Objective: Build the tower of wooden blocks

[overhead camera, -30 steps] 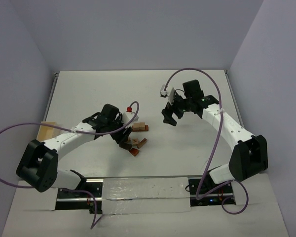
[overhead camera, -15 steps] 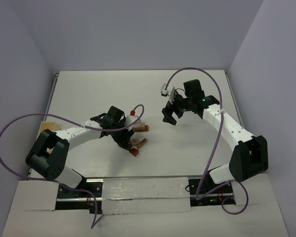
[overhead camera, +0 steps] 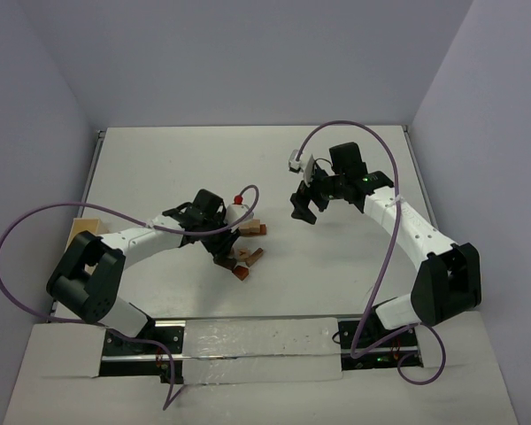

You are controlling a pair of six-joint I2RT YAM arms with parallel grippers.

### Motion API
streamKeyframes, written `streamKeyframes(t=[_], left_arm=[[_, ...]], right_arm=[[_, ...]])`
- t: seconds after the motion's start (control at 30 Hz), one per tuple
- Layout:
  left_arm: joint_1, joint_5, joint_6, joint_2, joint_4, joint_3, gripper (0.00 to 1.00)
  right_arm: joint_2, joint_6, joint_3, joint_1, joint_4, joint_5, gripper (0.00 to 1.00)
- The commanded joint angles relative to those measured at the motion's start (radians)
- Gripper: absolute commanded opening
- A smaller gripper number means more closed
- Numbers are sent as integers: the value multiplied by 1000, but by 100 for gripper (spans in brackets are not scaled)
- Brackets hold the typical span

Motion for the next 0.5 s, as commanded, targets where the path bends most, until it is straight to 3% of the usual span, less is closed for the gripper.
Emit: streamKeyframes(t=[0.0, 0.27, 0.37, 0.47], left_arm=[[-8, -1, -12, -4, 34, 34, 44], [-5, 117, 229, -85, -192, 96, 30], [-4, 170, 304, -162, -260, 137, 15], [-3, 207, 357, -176, -307, 170, 13]], right_arm=[[-3, 8, -15, -7, 37, -13, 100], [-14, 5, -27, -7, 40, -4, 100], [-11, -2, -26, -9, 34, -6, 100], [-4, -3, -22, -10, 30, -10, 100]])
